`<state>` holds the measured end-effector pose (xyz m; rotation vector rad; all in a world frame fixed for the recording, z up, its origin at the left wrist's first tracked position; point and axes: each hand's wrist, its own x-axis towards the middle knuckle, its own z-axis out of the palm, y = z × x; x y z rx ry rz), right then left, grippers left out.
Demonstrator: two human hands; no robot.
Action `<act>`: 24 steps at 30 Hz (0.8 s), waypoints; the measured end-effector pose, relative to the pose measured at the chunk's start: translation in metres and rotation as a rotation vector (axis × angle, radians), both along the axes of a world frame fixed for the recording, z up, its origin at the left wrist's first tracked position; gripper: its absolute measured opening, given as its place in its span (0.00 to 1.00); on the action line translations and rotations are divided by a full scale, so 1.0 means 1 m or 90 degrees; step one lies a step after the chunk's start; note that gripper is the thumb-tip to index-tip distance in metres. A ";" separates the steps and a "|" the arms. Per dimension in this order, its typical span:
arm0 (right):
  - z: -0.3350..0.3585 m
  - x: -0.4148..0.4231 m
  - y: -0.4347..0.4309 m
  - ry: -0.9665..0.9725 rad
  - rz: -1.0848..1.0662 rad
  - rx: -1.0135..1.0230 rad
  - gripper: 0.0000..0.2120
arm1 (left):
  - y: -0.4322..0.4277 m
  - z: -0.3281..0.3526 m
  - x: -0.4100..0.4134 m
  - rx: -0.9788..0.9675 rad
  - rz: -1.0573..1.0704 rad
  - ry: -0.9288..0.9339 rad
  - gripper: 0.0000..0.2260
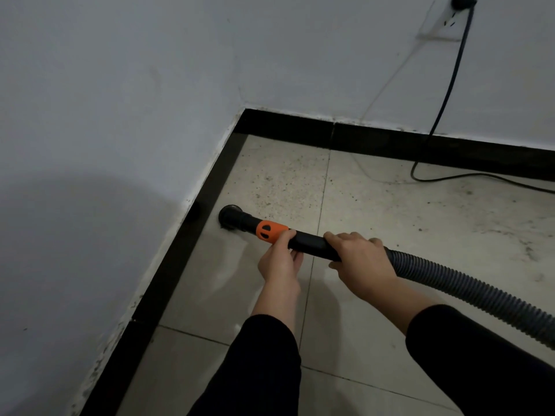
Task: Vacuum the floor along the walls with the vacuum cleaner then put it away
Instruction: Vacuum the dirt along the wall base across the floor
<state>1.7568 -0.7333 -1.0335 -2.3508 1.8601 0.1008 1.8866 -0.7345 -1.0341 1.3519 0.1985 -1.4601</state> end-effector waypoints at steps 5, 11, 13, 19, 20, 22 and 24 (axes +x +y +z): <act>0.007 -0.018 0.005 0.010 -0.024 0.001 0.17 | 0.000 0.003 -0.019 -0.003 -0.019 0.004 0.07; 0.013 -0.036 0.013 0.015 -0.047 0.010 0.15 | 0.003 0.004 -0.039 0.003 -0.035 0.006 0.07; 0.015 -0.040 0.015 0.017 -0.054 0.012 0.15 | 0.004 0.005 -0.045 0.003 -0.035 0.005 0.06; 0.020 -0.053 0.020 0.021 -0.072 0.011 0.14 | 0.007 0.006 -0.060 0.003 -0.043 -0.003 0.06; 0.021 -0.055 0.021 0.024 -0.075 0.010 0.14 | 0.007 0.007 -0.063 0.004 -0.046 -0.004 0.07; 0.022 -0.059 0.022 0.030 -0.080 0.010 0.14 | 0.008 0.007 -0.067 0.005 -0.051 -0.005 0.07; 0.023 -0.064 0.024 0.033 -0.087 0.009 0.14 | 0.008 0.007 -0.072 0.002 -0.058 -0.001 0.07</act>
